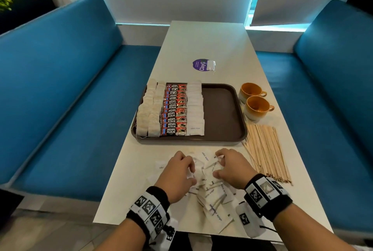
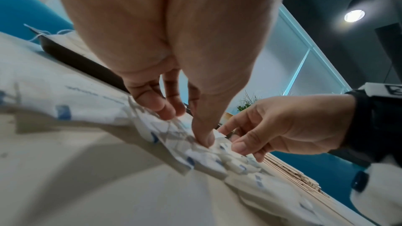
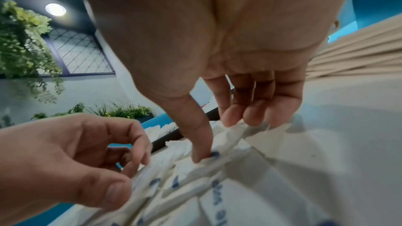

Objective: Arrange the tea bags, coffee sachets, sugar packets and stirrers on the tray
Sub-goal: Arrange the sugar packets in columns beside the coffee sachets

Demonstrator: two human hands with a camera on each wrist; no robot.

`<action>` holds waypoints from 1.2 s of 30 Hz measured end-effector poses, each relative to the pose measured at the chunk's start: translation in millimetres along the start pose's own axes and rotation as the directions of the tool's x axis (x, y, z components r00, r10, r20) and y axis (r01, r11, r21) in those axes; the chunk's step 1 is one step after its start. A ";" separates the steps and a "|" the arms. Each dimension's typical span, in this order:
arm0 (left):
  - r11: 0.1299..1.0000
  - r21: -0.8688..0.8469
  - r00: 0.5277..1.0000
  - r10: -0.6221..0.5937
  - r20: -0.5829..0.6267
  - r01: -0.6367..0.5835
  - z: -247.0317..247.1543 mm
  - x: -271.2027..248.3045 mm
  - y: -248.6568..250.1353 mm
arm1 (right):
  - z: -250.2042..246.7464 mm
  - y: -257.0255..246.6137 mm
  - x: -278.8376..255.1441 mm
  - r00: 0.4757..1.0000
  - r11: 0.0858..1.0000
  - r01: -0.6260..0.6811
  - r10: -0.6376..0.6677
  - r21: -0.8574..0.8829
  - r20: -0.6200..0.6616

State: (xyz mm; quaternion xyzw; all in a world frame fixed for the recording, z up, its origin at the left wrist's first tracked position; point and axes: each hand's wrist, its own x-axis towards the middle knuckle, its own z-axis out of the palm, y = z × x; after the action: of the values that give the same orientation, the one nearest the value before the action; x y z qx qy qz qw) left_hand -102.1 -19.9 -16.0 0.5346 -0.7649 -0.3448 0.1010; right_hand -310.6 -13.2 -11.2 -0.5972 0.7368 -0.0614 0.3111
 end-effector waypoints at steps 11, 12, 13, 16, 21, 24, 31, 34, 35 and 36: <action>0.988 0.152 0.998 0.023 0.063 -0.032 2.0 7.6 4.5 | -5.8 -3.2 -5.4 0.999 0.998 -0.049 0.049 0.029 -0.019; 0.986 0.165 0.997 0.029 0.070 -0.040 2.1 8.3 5.4 | -5.6 -3.5 -5.9 0.998 0.996 -0.055 0.057 0.069 -0.021; 0.985 0.167 0.997 0.038 0.072 -0.049 2.5 9.0 5.8 | -4.7 -3.1 -5.9 0.997 0.992 -0.065 0.068 0.107 -0.023; 0.996 0.065 0.997 0.059 0.039 -0.062 0.1 7.4 8.4 | -3.0 -2.2 -5.5 0.996 0.984 -0.087 0.091 0.154 -0.023; 0.977 -0.213 0.995 -0.013 -0.098 -0.009 -20.4 -2.7 -5.7 | -4.9 0.7 -6.3 0.995 0.985 -0.095 0.094 0.141 0.013; 0.919 -0.391 0.978 -0.124 -0.170 0.049 -42.2 -10.7 -24.6 | -6.7 5.5 -8.2 0.996 0.974 -0.091 0.094 0.207 -0.004; 0.895 -0.390 0.954 -0.279 -0.108 0.217 -74.7 -26.4 -64.6 | -21.9 13.8 -20.3 0.994 0.908 -0.001 0.046 0.418 -0.096; 0.964 -0.140 0.970 -0.236 -0.063 0.226 -71.3 -18.7 -69.8 | -27.5 14.0 -20.1 0.988 0.920 0.038 0.025 0.390 -0.154; 0.977 -0.087 0.979 -0.199 -0.049 0.194 -69.5 -16.0 -67.4 | -29.4 12.2 -20.4 0.989 0.926 0.045 0.012 0.375 -0.150; 0.987 -0.045 0.988 -0.156 -0.018 0.155 -68.1 -14.4 -63.2 | -31.2 9.8 -20.8 0.991 0.933 0.054 -0.007 0.355 -0.132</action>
State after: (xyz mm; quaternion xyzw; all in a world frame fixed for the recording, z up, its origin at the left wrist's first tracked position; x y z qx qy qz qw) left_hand -13.3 -47.7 -2.6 0.5942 -0.7119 -0.3625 0.0935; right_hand -333.5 -0.1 17.2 -0.5370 0.7222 -0.2375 0.3656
